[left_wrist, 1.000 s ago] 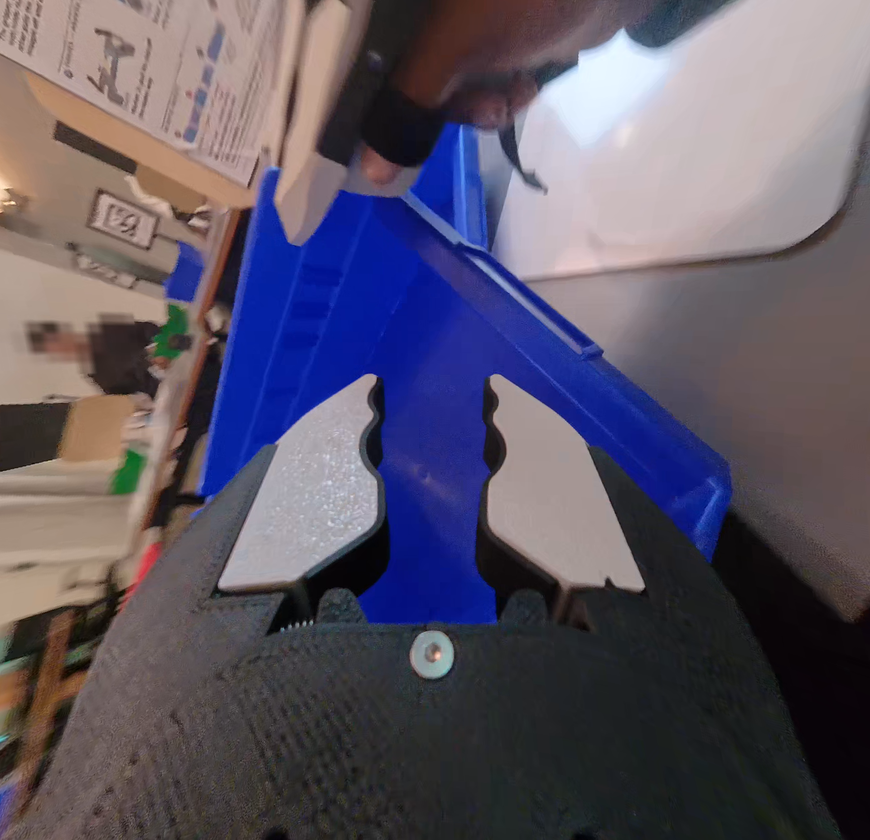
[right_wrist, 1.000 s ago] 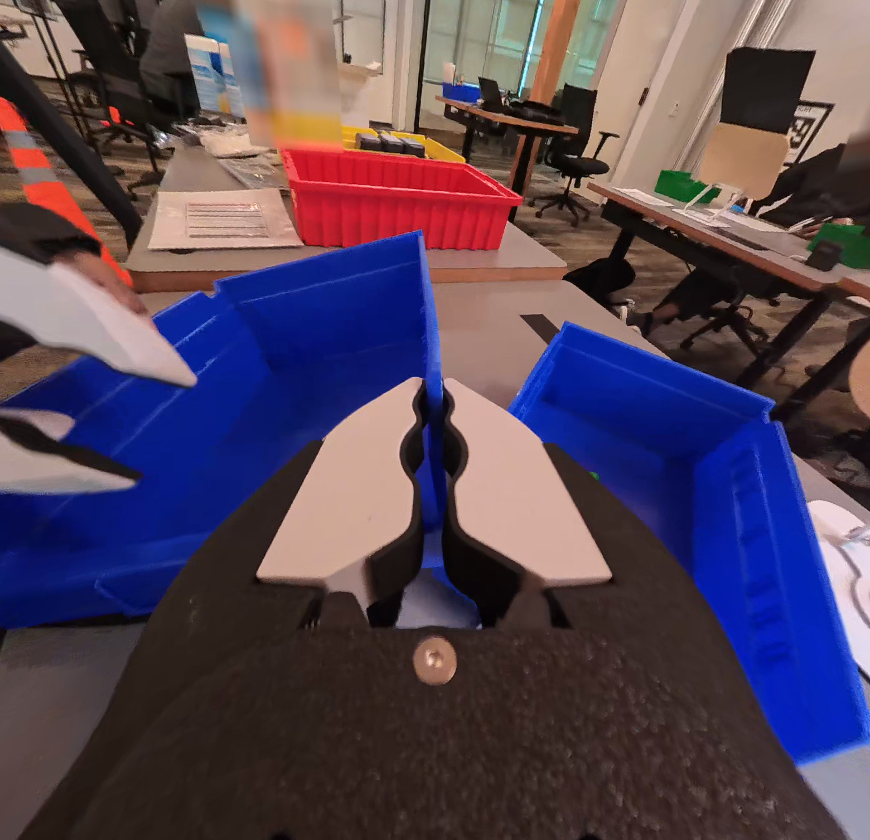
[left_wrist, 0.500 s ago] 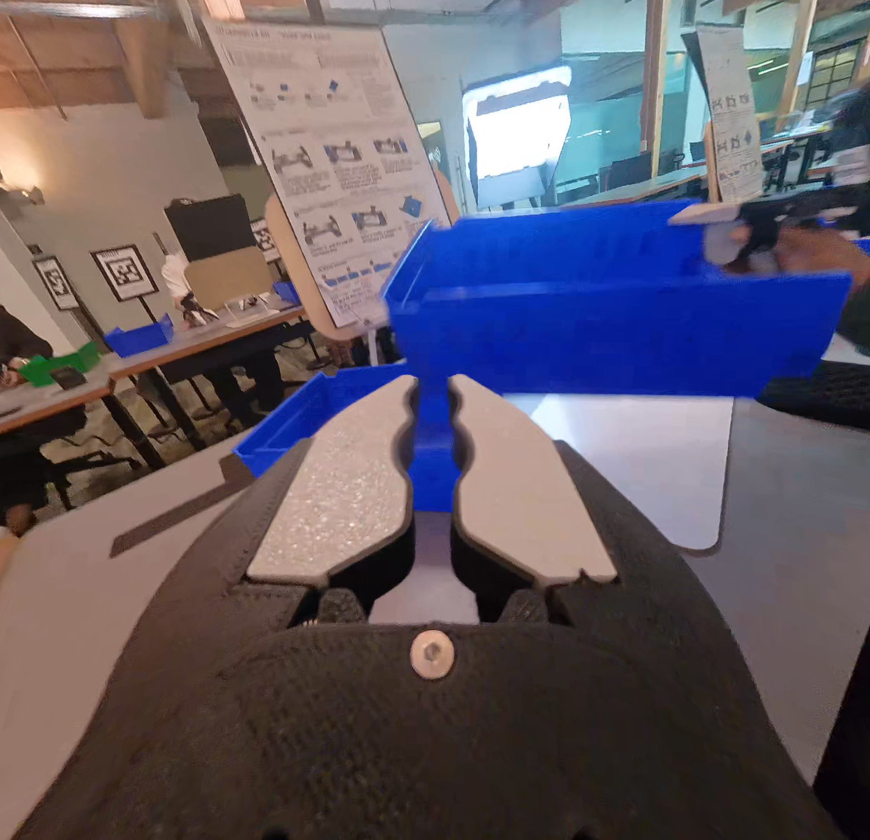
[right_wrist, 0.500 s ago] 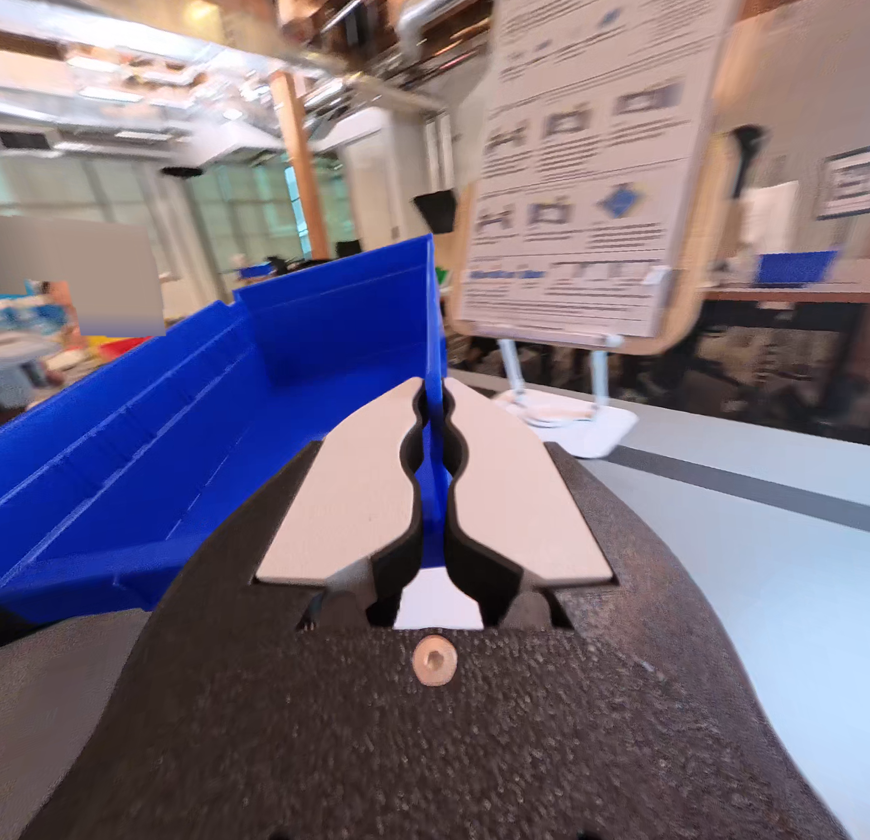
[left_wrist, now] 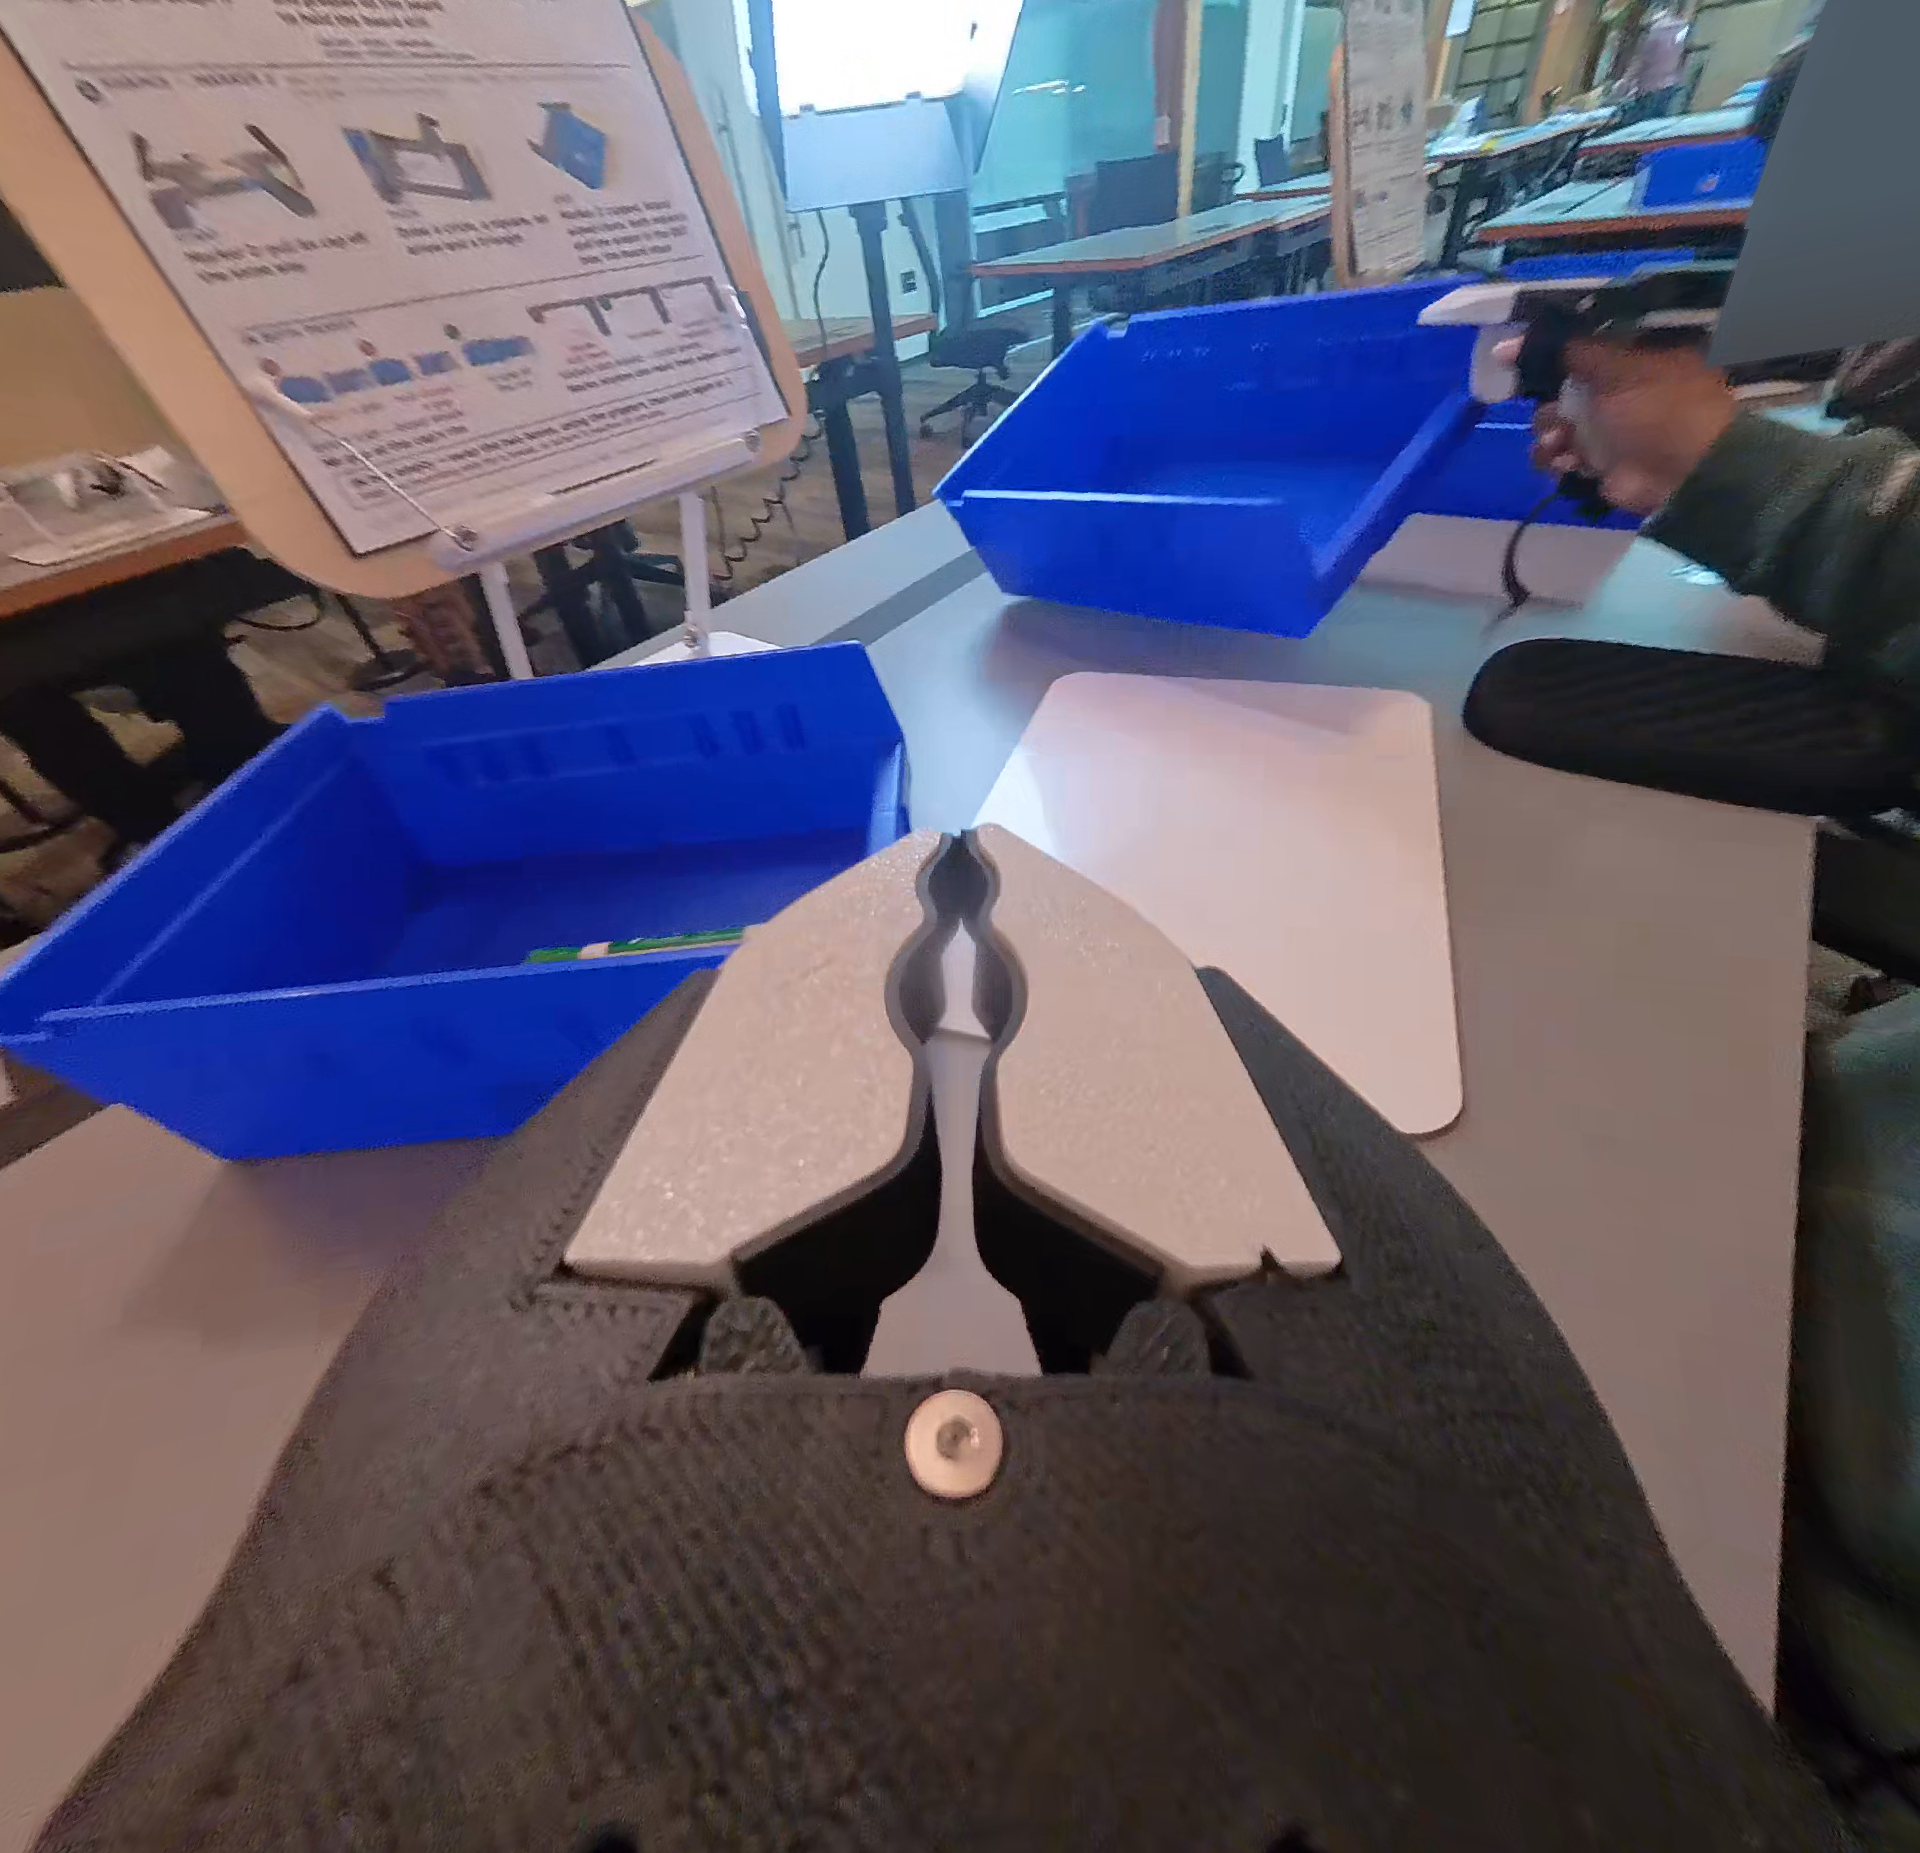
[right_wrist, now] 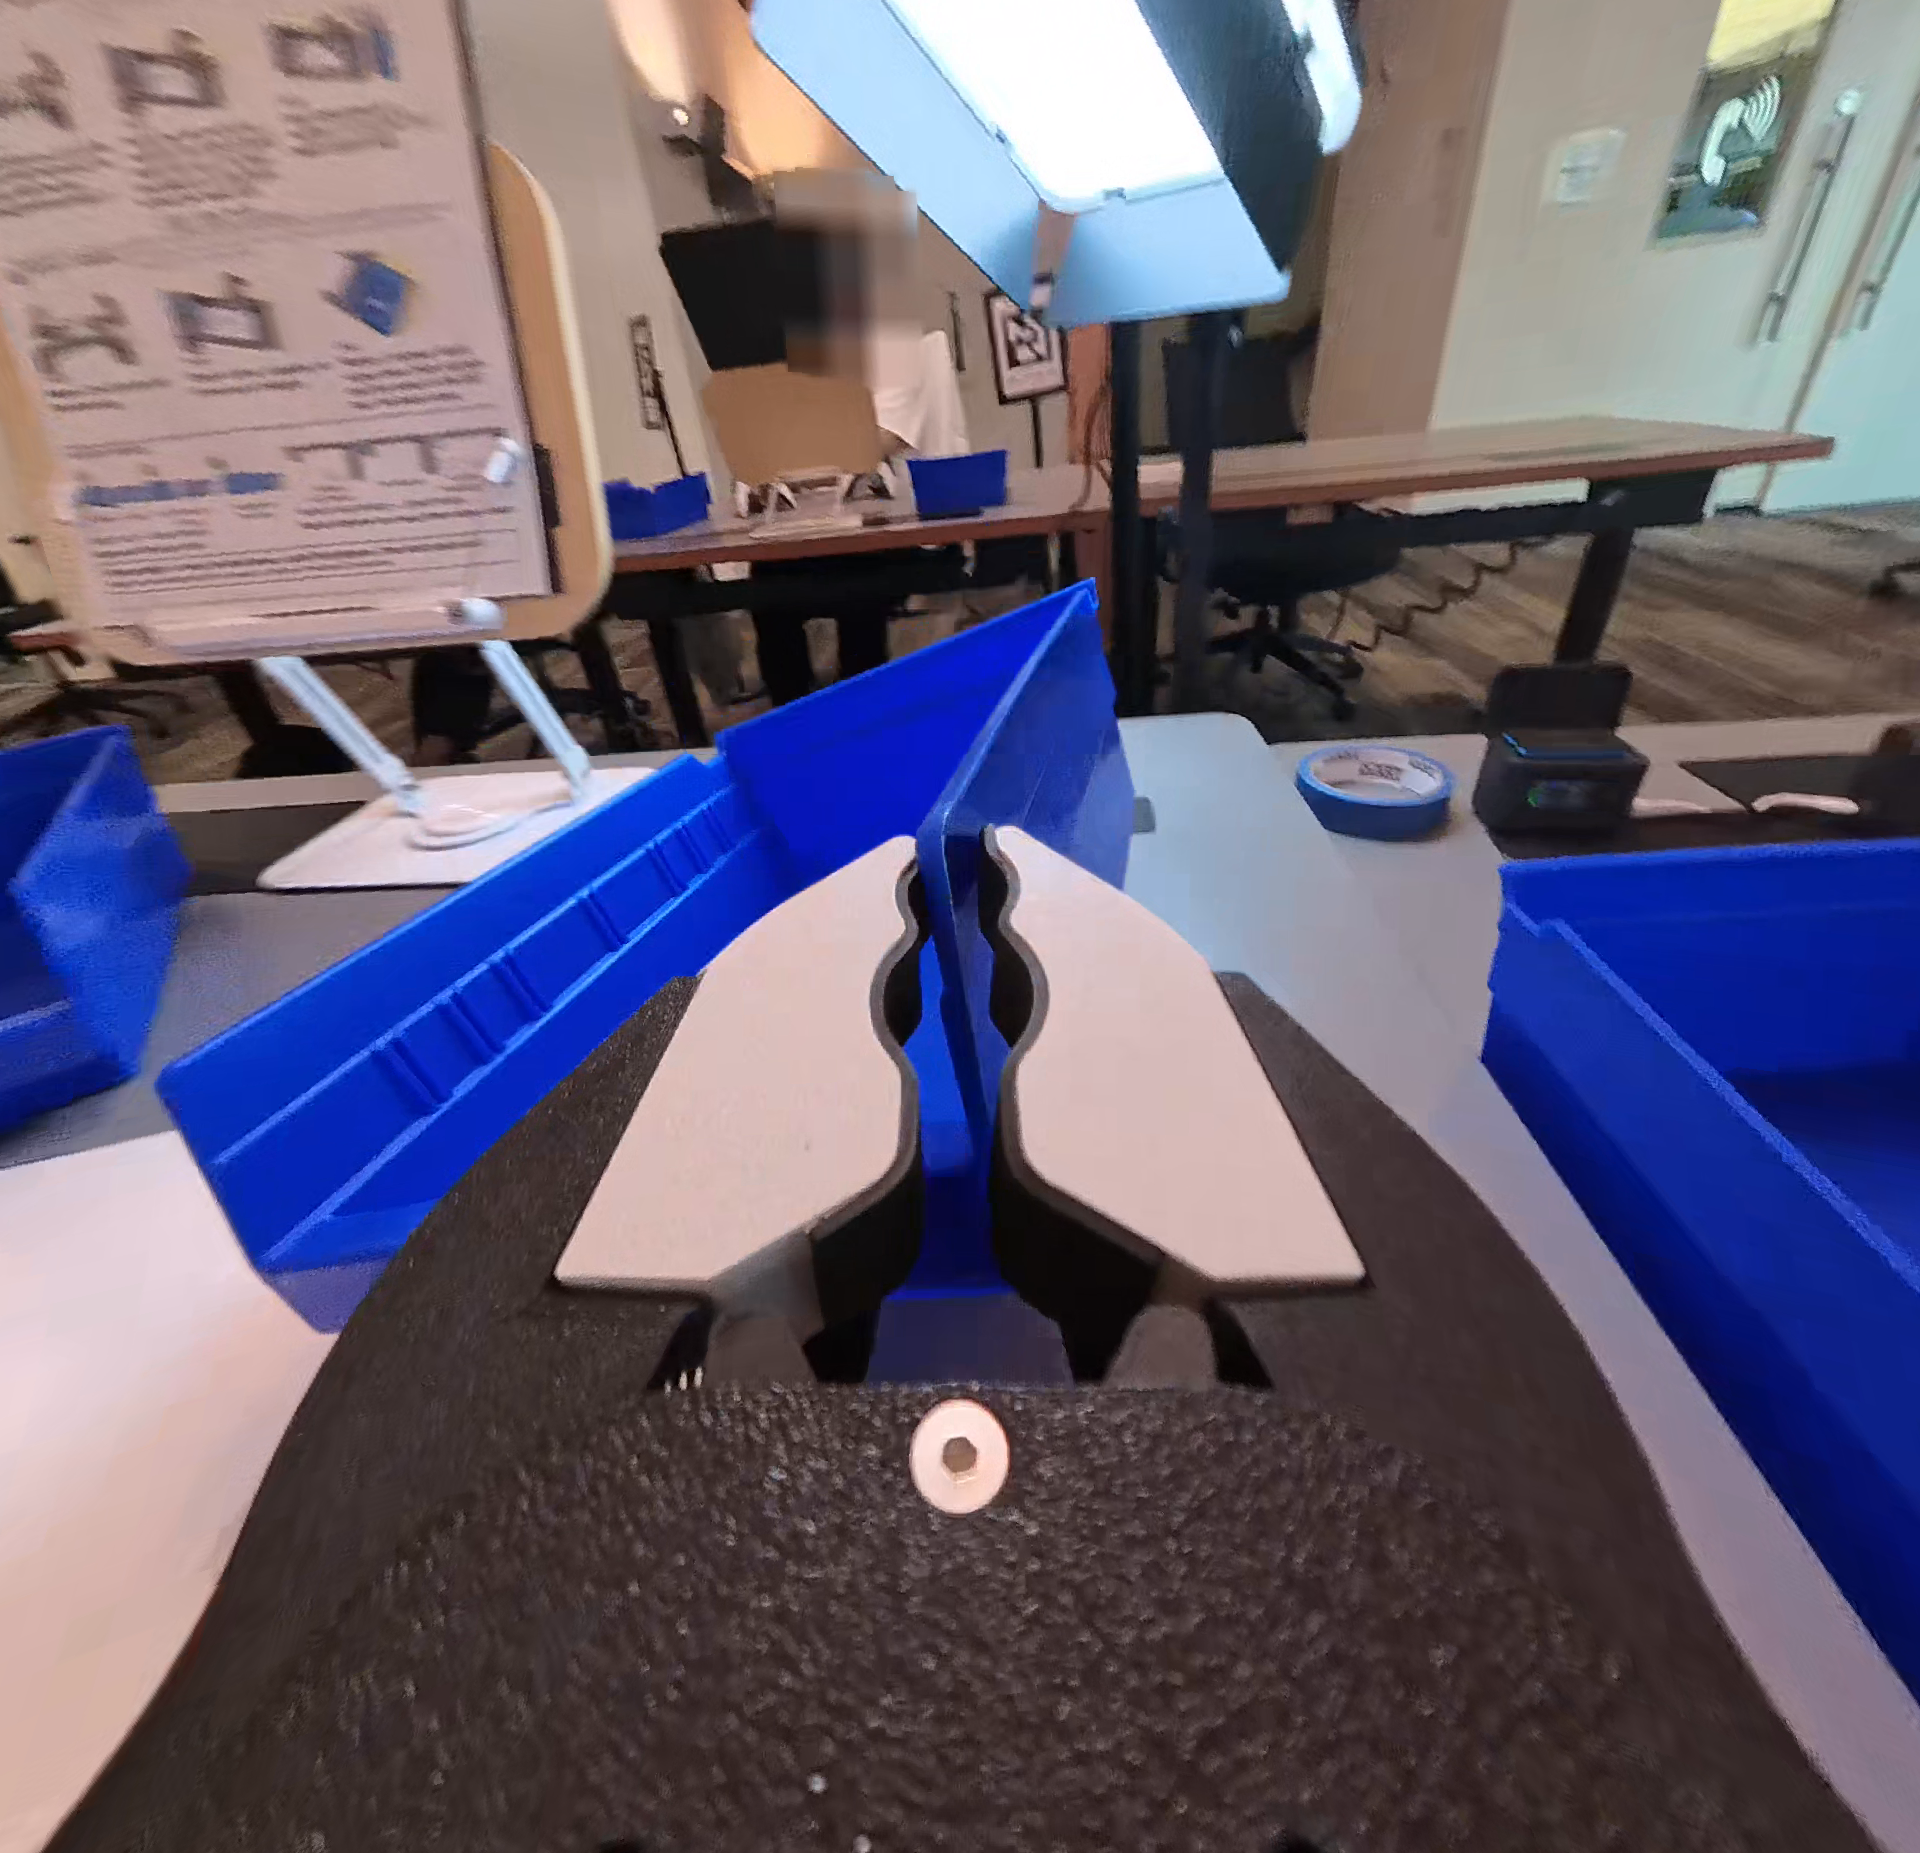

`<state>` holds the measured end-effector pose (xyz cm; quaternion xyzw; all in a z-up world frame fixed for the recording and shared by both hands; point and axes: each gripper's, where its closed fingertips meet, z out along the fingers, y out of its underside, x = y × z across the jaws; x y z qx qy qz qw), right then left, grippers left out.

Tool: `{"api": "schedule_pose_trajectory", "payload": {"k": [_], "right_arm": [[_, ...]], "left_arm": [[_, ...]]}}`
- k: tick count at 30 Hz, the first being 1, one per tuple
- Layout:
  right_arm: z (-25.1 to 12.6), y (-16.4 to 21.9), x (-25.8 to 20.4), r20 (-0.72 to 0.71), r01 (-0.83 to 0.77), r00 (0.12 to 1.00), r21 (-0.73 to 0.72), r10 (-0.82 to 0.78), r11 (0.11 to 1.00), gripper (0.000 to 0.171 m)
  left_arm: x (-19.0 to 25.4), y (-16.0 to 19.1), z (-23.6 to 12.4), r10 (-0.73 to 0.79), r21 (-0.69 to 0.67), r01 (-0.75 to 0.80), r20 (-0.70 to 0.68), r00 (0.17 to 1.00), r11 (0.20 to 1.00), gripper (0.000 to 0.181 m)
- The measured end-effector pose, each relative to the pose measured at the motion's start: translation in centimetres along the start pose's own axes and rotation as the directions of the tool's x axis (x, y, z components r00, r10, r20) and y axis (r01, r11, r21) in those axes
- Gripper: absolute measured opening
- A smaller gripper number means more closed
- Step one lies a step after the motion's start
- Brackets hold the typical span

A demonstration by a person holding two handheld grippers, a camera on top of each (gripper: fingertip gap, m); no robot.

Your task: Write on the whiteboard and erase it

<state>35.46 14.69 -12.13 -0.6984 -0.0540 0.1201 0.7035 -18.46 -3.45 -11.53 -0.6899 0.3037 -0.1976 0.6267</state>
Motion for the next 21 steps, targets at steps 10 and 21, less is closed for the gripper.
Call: {"api": "schedule_pose_trajectory", "payload": {"k": [10, 21], "right_arm": [[3.5, 4.0, 5.8, -0.174, -0.020, 0.985, -0.039, 0.013, 0.999, 0.004], [2.2, 1.4, 4.2, -0.194, 0.120, 0.974, -0.017, -0.120, 0.993, 0.055]], "left_arm": [[-0.1, -0.3, 2.0, -0.109, 0.044, 0.112, -0.062, 0.992, 0.993, 0.000], [-1.6, 1.8, 4.0, -0.164, 0.018, 0.164, -0.005, 0.986, 0.986, 0.019]]}}
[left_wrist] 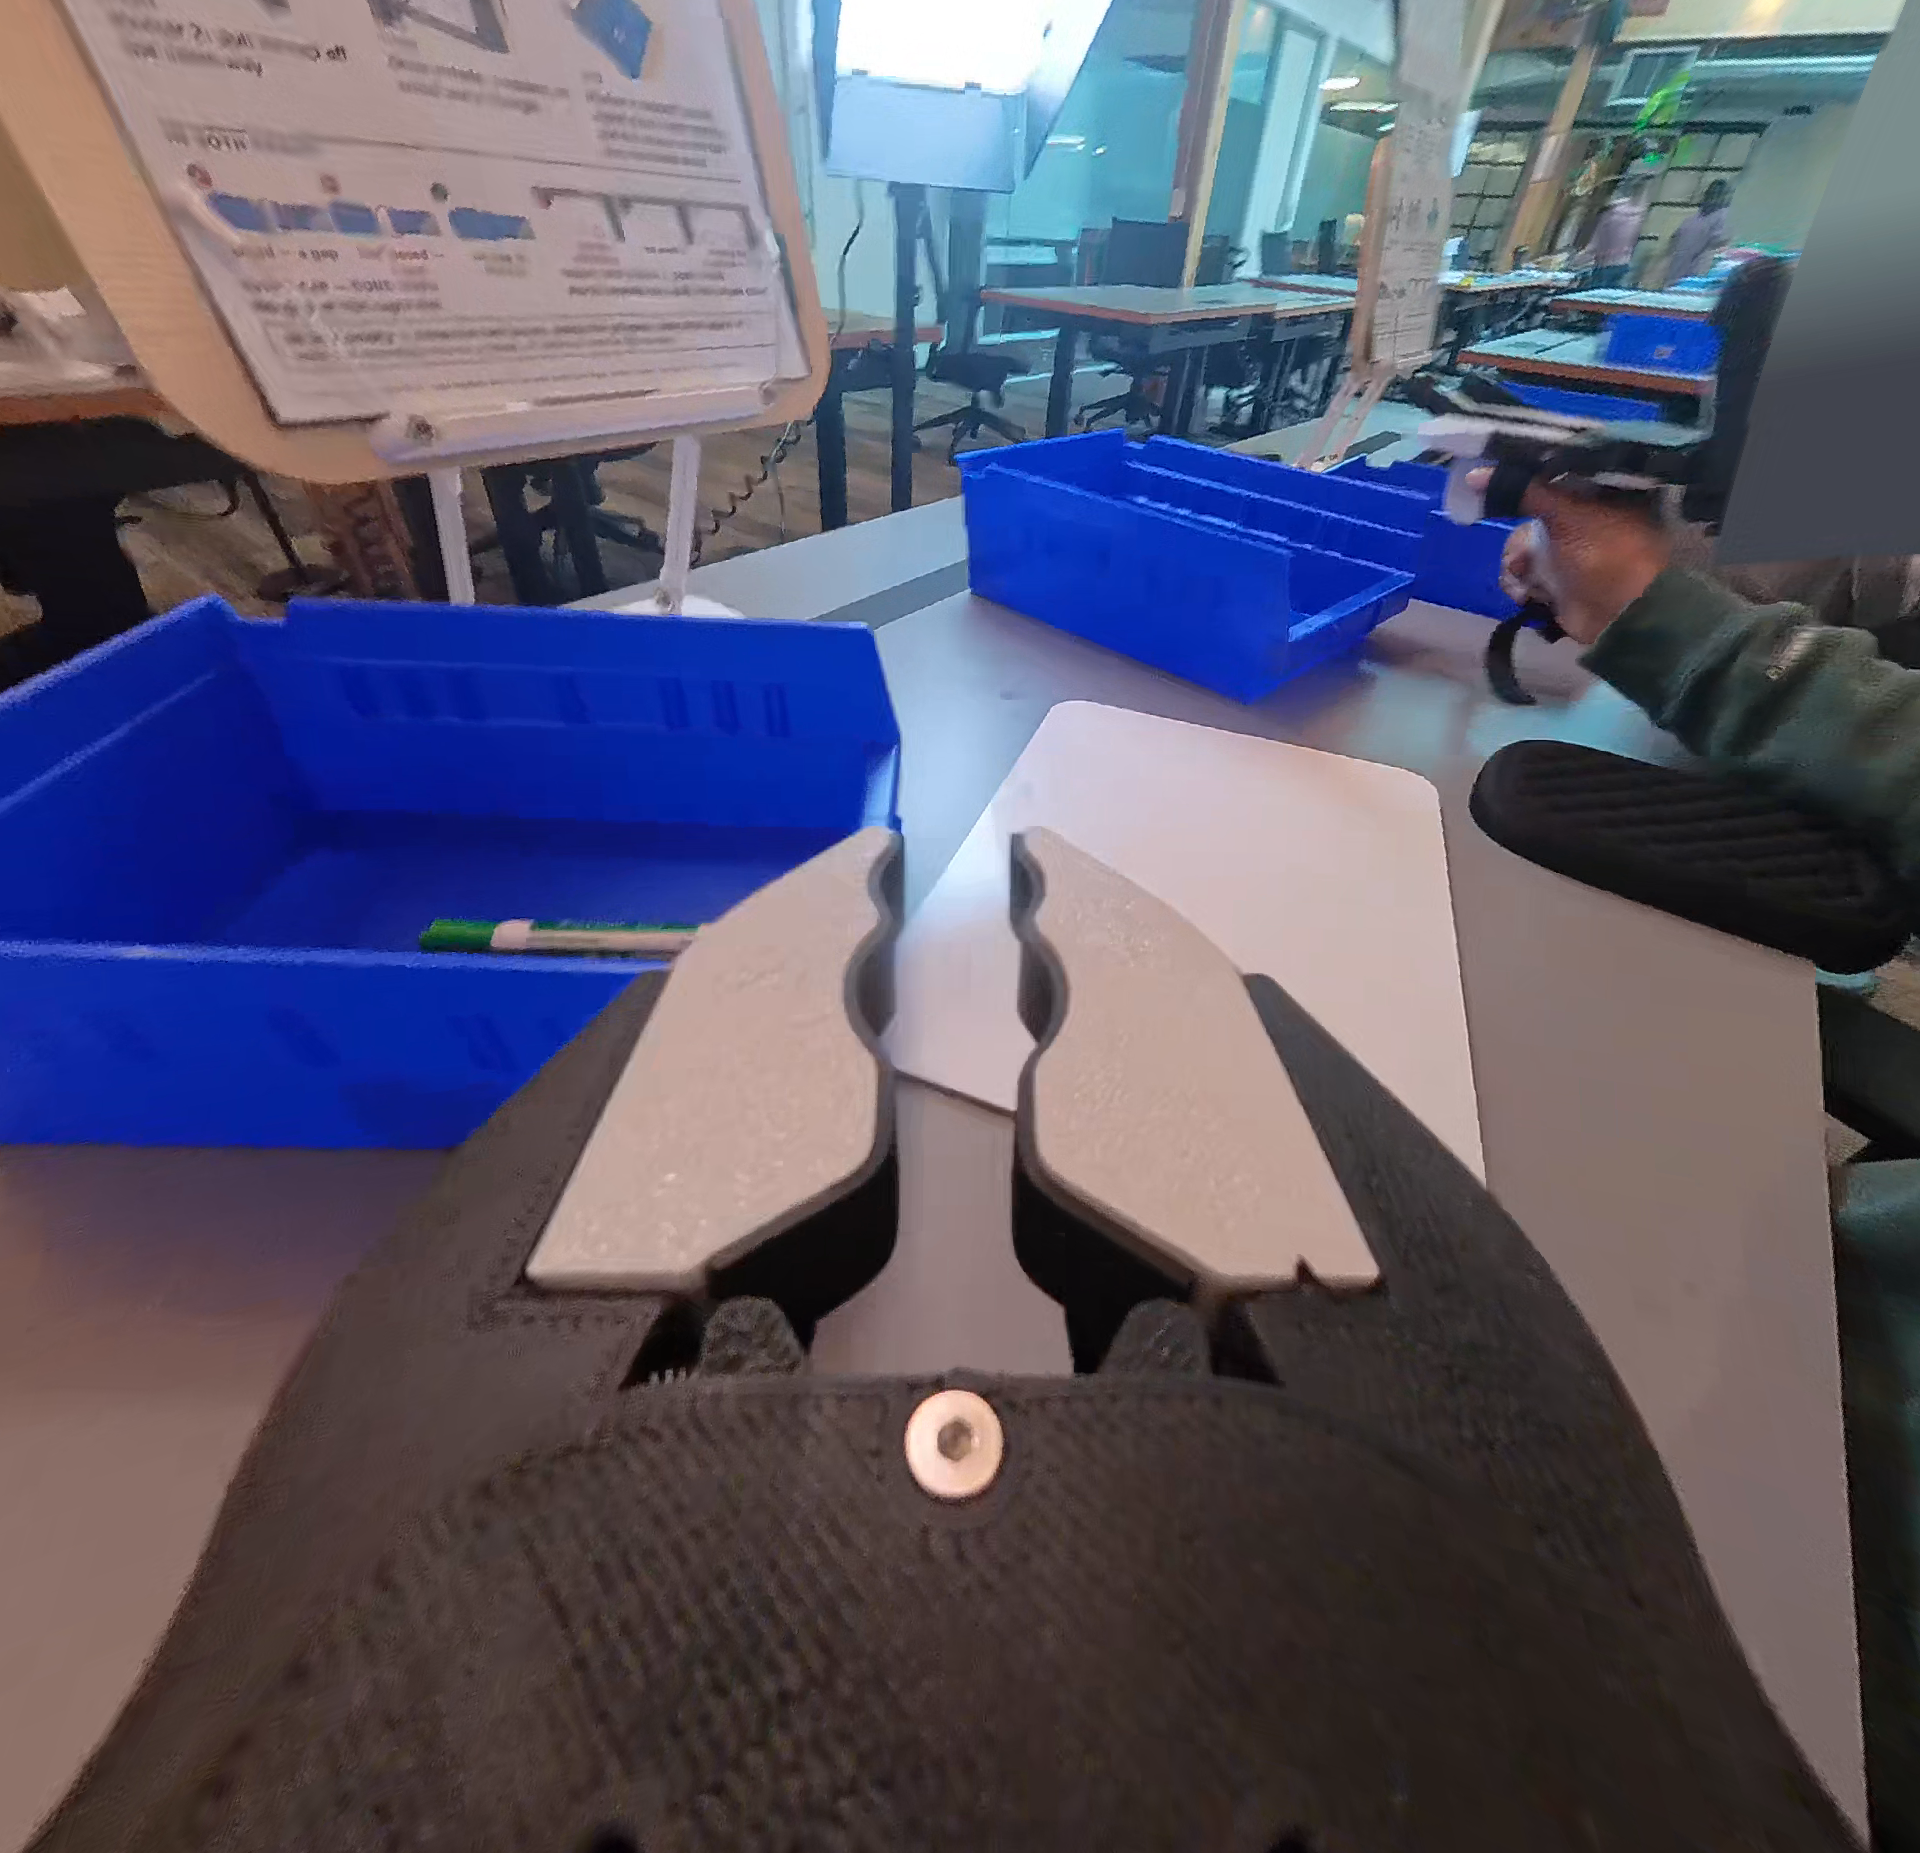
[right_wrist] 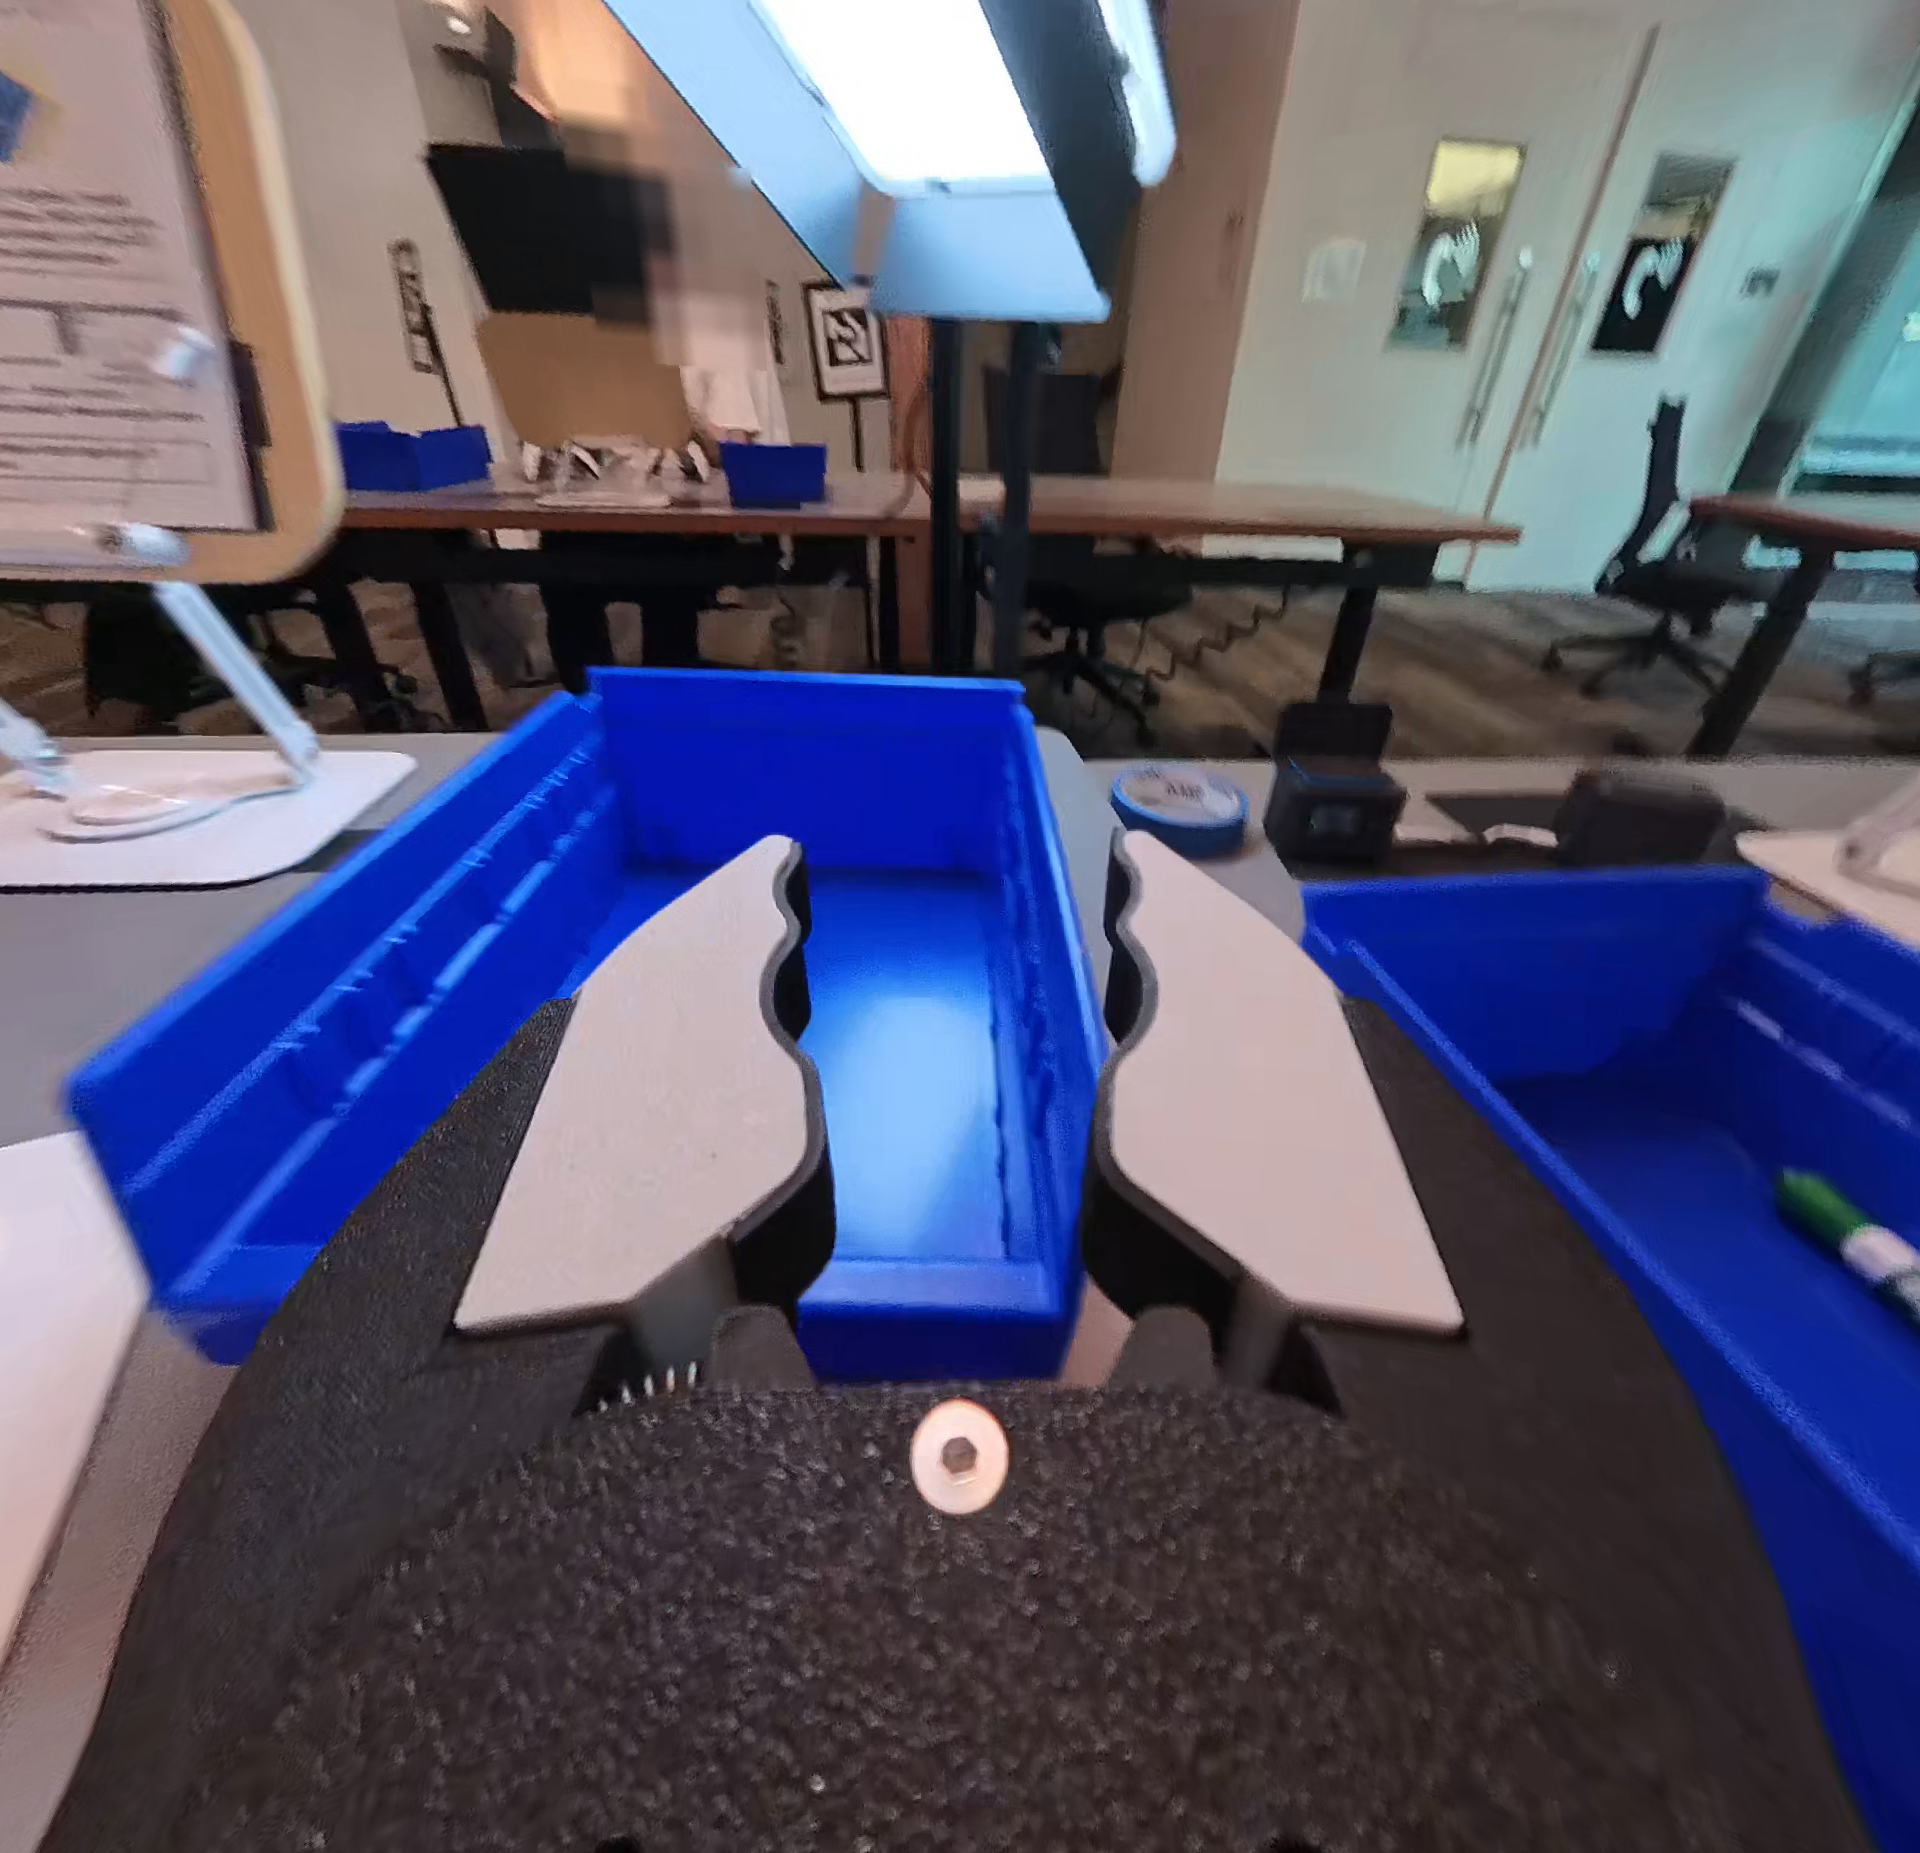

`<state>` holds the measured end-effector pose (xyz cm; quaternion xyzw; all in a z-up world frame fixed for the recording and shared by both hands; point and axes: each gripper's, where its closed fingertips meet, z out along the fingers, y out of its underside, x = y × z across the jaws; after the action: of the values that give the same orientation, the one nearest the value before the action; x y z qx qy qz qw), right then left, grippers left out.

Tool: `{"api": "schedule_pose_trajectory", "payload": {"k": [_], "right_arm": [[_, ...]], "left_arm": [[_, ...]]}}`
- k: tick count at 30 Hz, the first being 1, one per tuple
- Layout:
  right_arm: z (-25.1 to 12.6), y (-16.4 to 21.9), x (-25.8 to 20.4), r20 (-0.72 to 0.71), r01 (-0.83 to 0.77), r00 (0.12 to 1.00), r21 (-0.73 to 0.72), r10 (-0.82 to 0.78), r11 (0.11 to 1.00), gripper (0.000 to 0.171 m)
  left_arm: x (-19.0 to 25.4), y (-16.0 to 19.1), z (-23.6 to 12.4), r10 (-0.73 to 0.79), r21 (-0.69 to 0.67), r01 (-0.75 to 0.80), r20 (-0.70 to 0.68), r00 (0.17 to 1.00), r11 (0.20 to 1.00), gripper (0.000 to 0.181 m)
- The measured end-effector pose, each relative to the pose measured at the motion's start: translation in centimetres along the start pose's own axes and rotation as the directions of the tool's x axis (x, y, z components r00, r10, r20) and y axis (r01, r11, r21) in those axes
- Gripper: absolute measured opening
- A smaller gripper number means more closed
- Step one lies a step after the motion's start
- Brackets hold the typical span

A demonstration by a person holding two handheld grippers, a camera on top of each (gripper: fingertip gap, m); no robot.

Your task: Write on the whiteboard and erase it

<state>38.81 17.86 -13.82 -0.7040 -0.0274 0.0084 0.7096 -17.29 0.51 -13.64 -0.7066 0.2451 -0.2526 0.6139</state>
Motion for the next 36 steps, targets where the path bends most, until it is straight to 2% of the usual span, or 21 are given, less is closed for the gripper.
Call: {"api": "schedule_pose_trajectory", "payload": {"k": [5, 8, 9, 10, 13, 15, 21, 23, 25, 29, 30, 32, 33, 36], "right_arm": [[-1.2, -3.9, -8.5, 0.207, 0.120, 0.969, 0.083, -0.135, 0.989, 0.058], [-1.5, -4.8, -14.0, 0.349, 0.127, 0.924, 0.099, -0.154, 0.987, 0.061], [-1.4, -4.9, -15.5, 0.392, 0.107, 0.910, 0.097, -0.137, 0.990, 0.062], [-1.4, -4.8, -16.8, 0.429, 0.085, 0.896, 0.091, -0.116, 0.992, 0.062], [-0.8, -3.4, -19.3, 0.483, 0.052, 0.872, 0.071, -0.080, 0.996, 0.062], [-0.5, -1.9, -20.2, 0.505, 0.051, 0.860, 0.051, -0.070, 0.997, 0.062], [-0.3, 0.6, -19.8, 0.475, 0.162, 0.869, -0.001, -0.142, 0.987, 0.062], [0.0, 1.9, -19.4, 0.472, 0.198, 0.869, -0.058, -0.147, 0.979, 0.063], [0.1, 2.9, -19.2, 0.479, 0.205, 0.868, -0.105, -0.131, 0.973, 0.063], [-0.1, 3.2, -19.3, 0.484, 0.213, 0.865, -0.111, -0.135, 0.971, 0.062], [-0.2, 3.0, -19.3, 0.481, 0.217, 0.865, -0.100, -0.144, 0.971, 0.061], [-0.4, 2.6, -19.3, 0.479, 0.221, 0.864, -0.085, -0.155, 0.972, 0.060], [-0.5, 2.6, -19.3, 0.479, 0.220, 0.864, -0.082, -0.155, 0.972, 0.059], [-0.7, 2.8, -19.4, 0.489, 0.224, 0.858, -0.086, -0.155, 0.971, 0.057]], "left_arm": [[0.0, 0.3, 0.5, -0.019, -0.027, 0.019, 0.008, 1.000, 0.999, 0.037], [0.4, 0.4, 0.9, -0.020, -0.035, 0.020, -0.002, 1.000, 0.999, 0.039], [0.6, 0.4, 0.9, -0.017, -0.037, 0.017, -0.012, 1.000, 0.999, 0.029], [1.1, 0.4, 0.8, 0.000, -0.037, -0.001, -0.039, 0.999, 0.999, 0.000], [1.8, 0.7, 0.7, 0.039, -0.067, -0.042, -0.045, 0.998, 0.997, 0.000], [2.0, 0.8, 0.6, 0.042, -0.074, -0.046, -0.052, 0.998, 0.996, 0.000], [0.4, 2.6, 1.6, 0.149, -0.122, -0.142, 0.046, 0.988, 0.982, 0.000], [0.0, 3.6, 2.4, 0.186, -0.181, -0.171, 0.069, 0.980, 0.968, 0.022], [-0.2, 4.7, 3.1, 0.231, -0.259, -0.205, 0.074, 0.970, 0.944, 0.031], [-1.6, 5.6, 4.4, 0.388, -0.402, -0.317, 0.106, 0.916, 0.859, 0.047], [-2.4, 6.0, 4.5, 0.436, -0.467, -0.338, 0.117, 0.892, 0.817, 0.054], [-4.6, 5.8, 4.4, 0.542, -0.544, -0.376, 0.180, 0.821, 0.750, 0.054], [-5.2, 5.7, 4.5, 0.541, -0.554, -0.364, 0.195, 0.818, 0.749, 0.054], [-5.9, 5.5, 4.9, 0.376, -0.504, -0.225, 0.220, 0.900, 0.834, 0.059]]}}
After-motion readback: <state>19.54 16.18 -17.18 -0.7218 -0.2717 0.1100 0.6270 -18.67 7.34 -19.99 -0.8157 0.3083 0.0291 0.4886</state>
